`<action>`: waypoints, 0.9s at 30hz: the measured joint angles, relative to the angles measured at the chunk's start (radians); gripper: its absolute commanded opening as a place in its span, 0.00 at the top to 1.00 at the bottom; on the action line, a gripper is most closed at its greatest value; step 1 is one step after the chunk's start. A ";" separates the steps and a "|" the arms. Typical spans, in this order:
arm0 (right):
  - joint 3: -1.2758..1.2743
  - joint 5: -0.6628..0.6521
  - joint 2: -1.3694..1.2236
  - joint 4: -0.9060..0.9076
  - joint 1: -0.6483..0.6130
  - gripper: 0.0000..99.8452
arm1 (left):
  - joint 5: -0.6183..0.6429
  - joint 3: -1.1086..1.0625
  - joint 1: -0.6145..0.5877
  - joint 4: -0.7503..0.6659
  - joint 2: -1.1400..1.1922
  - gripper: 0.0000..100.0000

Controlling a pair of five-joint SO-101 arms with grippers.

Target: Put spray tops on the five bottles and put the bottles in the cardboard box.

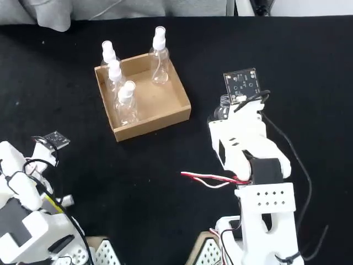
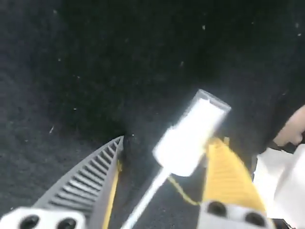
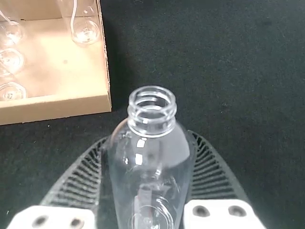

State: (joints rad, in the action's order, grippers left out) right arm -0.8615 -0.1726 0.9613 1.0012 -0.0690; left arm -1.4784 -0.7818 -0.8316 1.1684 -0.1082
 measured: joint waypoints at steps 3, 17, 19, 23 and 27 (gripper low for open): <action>0.000 0.000 0.000 0.000 0.000 0.90 | 0.000 0.000 0.000 -0.002 0.000 0.88; 0.000 0.000 0.000 0.000 0.000 0.90 | 0.014 -0.003 0.000 0.002 0.000 0.88; 0.000 0.000 0.000 0.000 0.000 0.90 | 0.035 -0.003 -0.002 0.002 0.000 0.88; 0.000 0.000 0.000 0.000 0.000 0.90 | 0.129 -0.003 -0.003 0.002 0.000 0.88; 0.000 0.000 0.000 0.000 0.000 0.90 | 0.238 -0.003 -0.003 0.002 0.000 0.88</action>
State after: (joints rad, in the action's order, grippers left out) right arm -0.8615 -0.1726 0.9613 1.0012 -0.0690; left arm -1.2405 -0.7848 -0.8347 1.1699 -0.1082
